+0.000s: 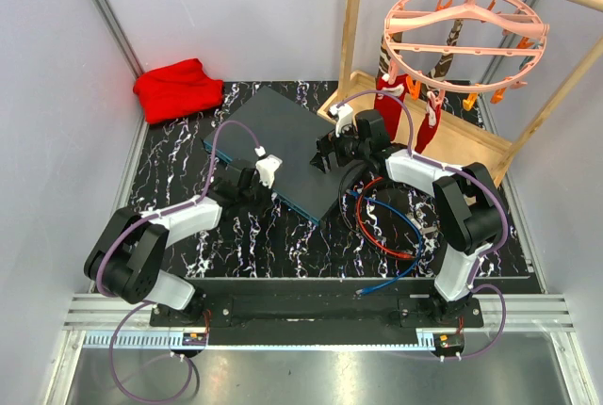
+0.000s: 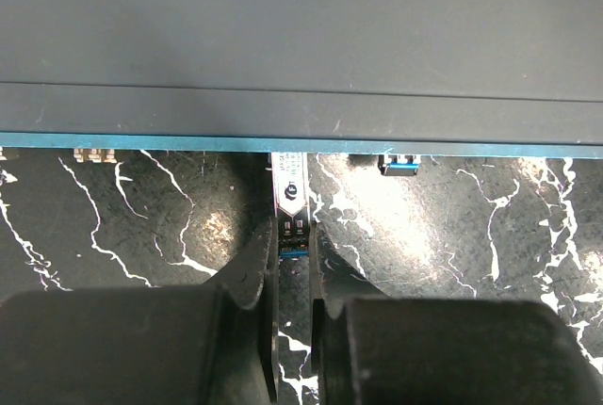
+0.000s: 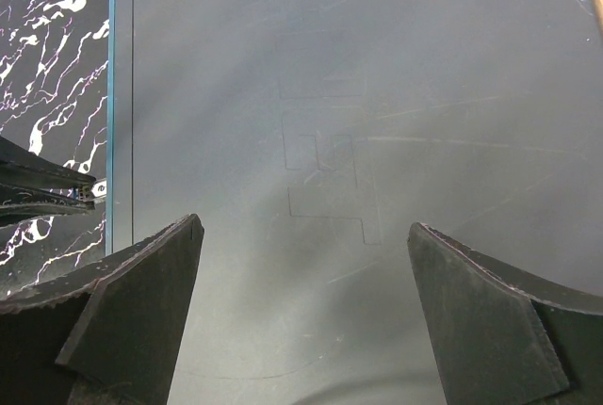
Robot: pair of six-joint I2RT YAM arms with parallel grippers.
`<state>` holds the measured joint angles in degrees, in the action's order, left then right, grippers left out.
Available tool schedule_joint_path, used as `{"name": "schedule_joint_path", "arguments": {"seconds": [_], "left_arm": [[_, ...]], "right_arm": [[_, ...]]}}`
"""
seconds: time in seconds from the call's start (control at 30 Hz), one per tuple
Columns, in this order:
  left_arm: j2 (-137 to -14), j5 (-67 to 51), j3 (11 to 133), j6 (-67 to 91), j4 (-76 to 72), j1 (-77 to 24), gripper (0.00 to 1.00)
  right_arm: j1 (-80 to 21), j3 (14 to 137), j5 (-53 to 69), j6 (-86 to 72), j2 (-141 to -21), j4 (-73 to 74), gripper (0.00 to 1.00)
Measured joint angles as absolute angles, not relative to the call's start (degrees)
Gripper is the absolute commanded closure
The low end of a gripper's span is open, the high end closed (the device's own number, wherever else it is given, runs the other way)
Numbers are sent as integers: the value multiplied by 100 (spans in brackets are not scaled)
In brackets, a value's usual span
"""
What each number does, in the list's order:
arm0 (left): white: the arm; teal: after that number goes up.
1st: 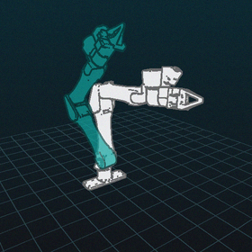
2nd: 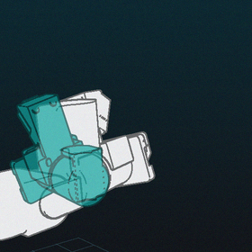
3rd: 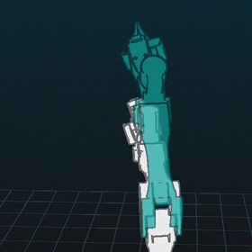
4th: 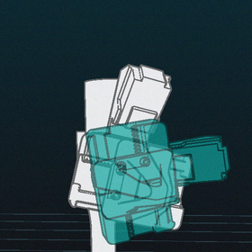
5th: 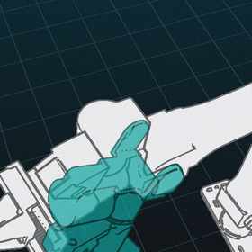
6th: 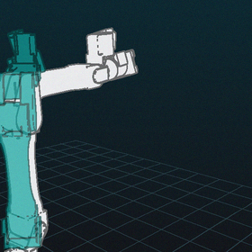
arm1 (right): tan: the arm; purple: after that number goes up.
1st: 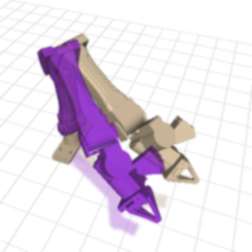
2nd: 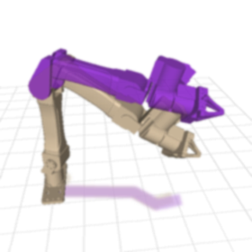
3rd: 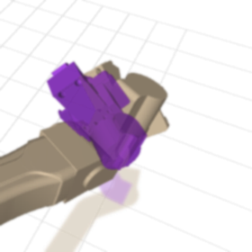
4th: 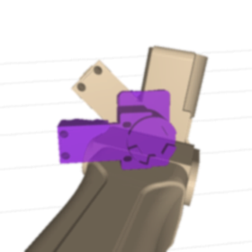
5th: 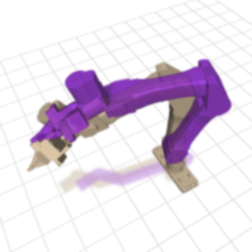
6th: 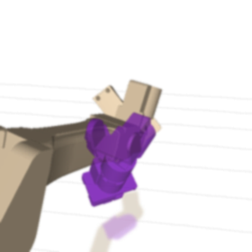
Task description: Insert the plug into the switch port
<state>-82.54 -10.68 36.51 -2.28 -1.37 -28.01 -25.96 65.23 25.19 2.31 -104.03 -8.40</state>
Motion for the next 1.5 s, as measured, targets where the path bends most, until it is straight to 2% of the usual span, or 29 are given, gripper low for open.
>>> {"name": "schedule_joint_path", "arguments": {"seconds": [0.3, 0.37, 0.4, 0.57, 0.6, 0.83, 1.17, 1.5], "left_arm": [[-8309, -1063, 3662, -224, -165, -2801, 94], [-8337, -1063, 3664, -224, -183, -2801, 91], [-8340, -1061, 3664, -224, -183, -2801, 84], [-8340, -1037, 3664, -150, -220, -2801, 67], [-8340, -1059, 3664, -108, -360, -2801, 59], [-7918, -1190, 3645, 121, -1166, -2967, 33], [-6112, -327, 2908, 1170, -1059, -2998, 27], [-6069, 1116, 2329, 3190, 86, -2995, 27]], "right_arm": [[-2596, 6523, 2521, 200, -10403, -845, 0], [-2596, 6523, 2521, 178, -10403, -860, 0], [-2596, 6523, 2521, 172, -10403, -871, 0], [-2596, 6523, 2521, 163, -10403, -875, 0], [-2596, 6523, 2521, 161, -10403, -875, 0], [-2596, 6523, 2519, 163, -10403, -873, 0], [-2593, 6523, 2515, 158, -10403, -871, 0], [-2593, 6523, 2515, 115, -10403, -871, 0]]}}
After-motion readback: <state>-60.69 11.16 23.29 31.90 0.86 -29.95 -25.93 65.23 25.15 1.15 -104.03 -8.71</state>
